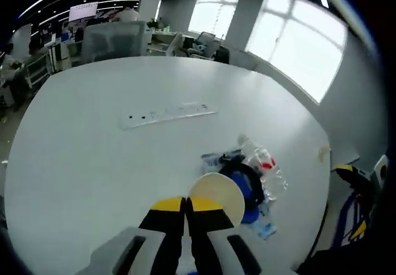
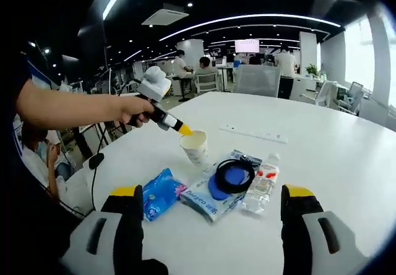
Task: Arrange the tabletop items into an orderly group along one side of the table until the central work area is clear of visible clutter.
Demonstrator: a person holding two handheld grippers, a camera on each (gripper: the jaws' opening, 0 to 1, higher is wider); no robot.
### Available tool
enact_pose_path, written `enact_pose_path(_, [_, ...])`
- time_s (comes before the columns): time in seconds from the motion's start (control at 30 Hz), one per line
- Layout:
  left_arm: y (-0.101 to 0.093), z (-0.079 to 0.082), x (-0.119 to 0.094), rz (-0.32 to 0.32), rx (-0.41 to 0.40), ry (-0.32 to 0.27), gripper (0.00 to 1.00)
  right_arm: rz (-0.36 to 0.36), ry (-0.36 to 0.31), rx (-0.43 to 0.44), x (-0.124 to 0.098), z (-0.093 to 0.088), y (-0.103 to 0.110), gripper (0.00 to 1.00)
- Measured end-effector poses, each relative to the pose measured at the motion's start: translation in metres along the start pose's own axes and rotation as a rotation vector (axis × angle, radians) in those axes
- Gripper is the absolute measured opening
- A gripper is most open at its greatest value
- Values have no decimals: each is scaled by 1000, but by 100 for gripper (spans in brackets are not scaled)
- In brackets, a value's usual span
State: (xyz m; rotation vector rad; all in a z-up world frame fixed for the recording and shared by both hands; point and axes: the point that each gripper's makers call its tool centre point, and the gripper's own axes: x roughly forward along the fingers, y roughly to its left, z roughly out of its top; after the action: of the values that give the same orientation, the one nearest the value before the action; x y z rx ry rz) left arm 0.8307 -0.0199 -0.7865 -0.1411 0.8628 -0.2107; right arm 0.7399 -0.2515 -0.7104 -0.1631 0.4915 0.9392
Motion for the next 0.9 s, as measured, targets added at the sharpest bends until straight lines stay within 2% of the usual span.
enact_pose_path(0.1, [10, 2, 5, 17, -54, 0, 0, -2, 2, -3, 1, -1, -1, 88])
enact_pose_path(0.47, [24, 8, 16, 44, -194, -15, 0, -3, 27, 7, 6, -9, -6, 88])
enact_pose_path(0.67, [22, 7, 19, 66, -218, -9, 0, -3, 37, 10, 9, -11, -7, 87])
enact_pose_path(0.9, [31, 11, 23, 85, -221, -9, 0, -11, 47, 15, 11, -13, -10, 86])
